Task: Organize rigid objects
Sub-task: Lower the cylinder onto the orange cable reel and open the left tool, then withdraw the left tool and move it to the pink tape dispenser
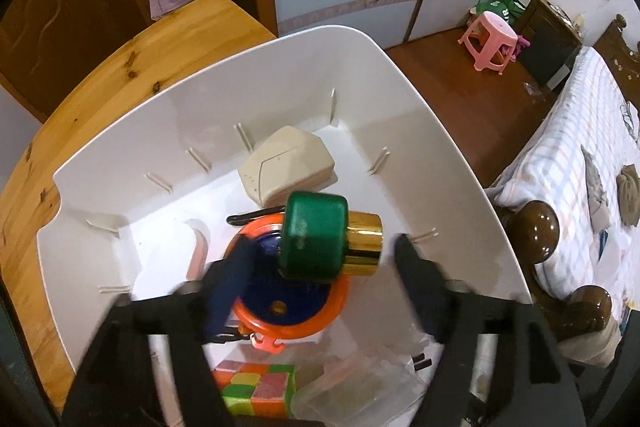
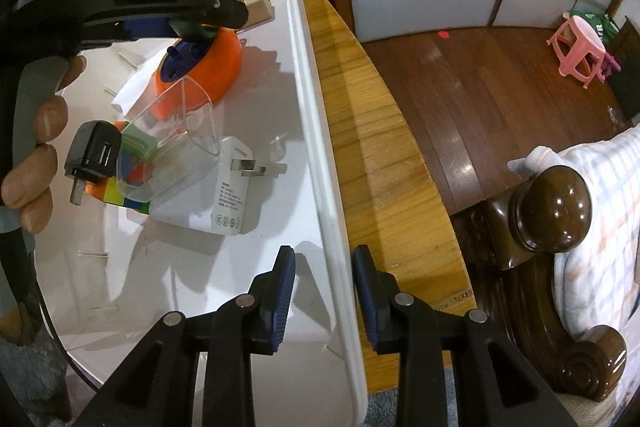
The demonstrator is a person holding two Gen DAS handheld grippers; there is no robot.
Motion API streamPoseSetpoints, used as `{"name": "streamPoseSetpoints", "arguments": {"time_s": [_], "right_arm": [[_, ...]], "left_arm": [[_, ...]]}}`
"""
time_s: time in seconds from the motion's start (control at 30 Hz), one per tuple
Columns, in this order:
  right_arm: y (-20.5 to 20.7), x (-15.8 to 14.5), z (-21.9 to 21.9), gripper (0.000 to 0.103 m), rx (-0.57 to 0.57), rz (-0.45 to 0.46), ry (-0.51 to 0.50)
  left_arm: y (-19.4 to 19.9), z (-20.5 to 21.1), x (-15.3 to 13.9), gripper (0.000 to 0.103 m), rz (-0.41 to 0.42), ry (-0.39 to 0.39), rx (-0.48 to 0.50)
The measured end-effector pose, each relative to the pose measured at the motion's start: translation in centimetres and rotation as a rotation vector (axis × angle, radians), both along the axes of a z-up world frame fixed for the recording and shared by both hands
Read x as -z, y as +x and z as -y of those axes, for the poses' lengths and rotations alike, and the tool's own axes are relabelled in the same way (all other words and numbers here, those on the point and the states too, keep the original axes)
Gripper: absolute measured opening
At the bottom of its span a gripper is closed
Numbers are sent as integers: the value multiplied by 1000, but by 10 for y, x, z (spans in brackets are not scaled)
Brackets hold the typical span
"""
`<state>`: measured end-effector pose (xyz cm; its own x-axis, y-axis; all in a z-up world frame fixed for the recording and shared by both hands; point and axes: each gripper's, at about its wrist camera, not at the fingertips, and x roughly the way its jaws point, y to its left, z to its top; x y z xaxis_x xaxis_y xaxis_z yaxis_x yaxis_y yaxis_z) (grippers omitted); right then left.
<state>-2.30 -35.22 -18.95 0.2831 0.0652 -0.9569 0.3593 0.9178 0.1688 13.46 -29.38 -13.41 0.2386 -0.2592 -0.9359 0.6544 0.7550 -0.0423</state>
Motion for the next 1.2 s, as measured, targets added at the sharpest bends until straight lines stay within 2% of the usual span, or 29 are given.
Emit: {"name": "streamPoseSetpoints", "arguments": {"time_s": [0.13, 0.23, 0.43, 0.9, 1.2], "right_arm": [[0, 0, 0, 32, 0, 3, 2], [0, 0, 0, 32, -2, 3, -2], [1, 0, -2, 32, -2, 6, -12], [3, -1, -7, 32, -1, -5, -43], [5, 0, -11, 37, -6, -11, -62]], "left_arm": [[-4, -5, -10, 83, 33, -2, -6], [-8, -10, -18, 88, 57, -3, -7], [-21, -30, -37, 88, 91, -23, -5], [-36, -136, -103, 88, 184, -75, -143], [-37, -192, -121, 88, 227, -77, -249]]}}
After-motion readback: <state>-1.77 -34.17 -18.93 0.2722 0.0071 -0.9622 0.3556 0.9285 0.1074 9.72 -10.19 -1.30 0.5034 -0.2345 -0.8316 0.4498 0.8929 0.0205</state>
